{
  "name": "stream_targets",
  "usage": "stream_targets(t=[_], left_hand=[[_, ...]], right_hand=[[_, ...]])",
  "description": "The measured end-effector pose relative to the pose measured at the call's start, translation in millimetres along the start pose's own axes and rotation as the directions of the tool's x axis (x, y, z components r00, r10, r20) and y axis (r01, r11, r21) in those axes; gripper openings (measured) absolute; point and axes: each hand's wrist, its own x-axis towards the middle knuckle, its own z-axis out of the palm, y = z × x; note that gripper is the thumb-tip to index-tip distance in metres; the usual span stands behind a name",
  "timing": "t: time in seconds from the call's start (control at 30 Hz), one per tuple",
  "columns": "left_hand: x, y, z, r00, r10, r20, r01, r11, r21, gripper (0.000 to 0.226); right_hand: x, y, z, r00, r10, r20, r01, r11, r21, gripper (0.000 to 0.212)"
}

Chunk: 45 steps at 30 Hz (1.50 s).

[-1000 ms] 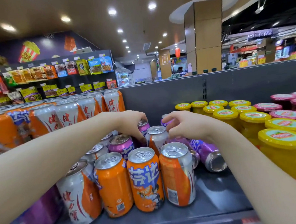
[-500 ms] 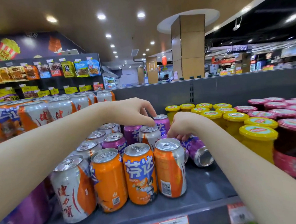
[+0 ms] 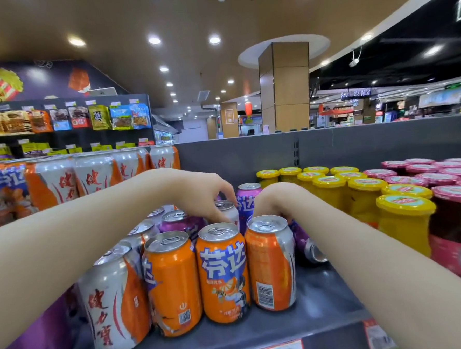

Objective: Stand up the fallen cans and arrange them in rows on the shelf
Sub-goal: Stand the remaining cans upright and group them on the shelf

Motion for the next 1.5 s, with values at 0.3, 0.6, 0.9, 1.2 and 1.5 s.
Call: stream_targets(t=[0.3, 0.6, 0.9, 1.2, 1.5], left_hand=[[-8.5, -12.6, 11.9, 0.999, -0.028, -0.032, 0.026, 0.997, -0.072, 0.062], [-11.5, -2.5, 7.7, 0.999, -0.024, -0.030, 0.022, 0.997, -0.070, 0.066], [1.3, 24.3, -1.1, 0.992, 0.092, -0.084, -0.108, 0.971, -0.215, 0.066], [7.7, 40.6, -3.3, 0.994, 0.096, -0.060, -0.107, 0.969, -0.221, 0.053], [-59.4, 91.6, -27.2, 0.998, 0.046, -0.034, -0.048, 0.998, -0.051, 0.070]], right_hand=[[-18.5, -8.3, 0.8, 0.998, -0.012, -0.063, 0.018, 0.994, 0.105, 0.029], [-57.7, 26.9, 11.8, 0.912, -0.090, -0.400, 0.259, 0.882, 0.393, 0.044], [-54.5, 45.7, 48.5, 0.828, -0.061, -0.558, 0.440, 0.689, 0.577, 0.060], [-65.3, 71.7, 40.8, 0.787, 0.051, -0.615, 0.425, 0.678, 0.600, 0.043], [-57.2, 61.5, 40.1, 0.877, 0.047, -0.478, 0.101, 0.955, 0.279, 0.028]])
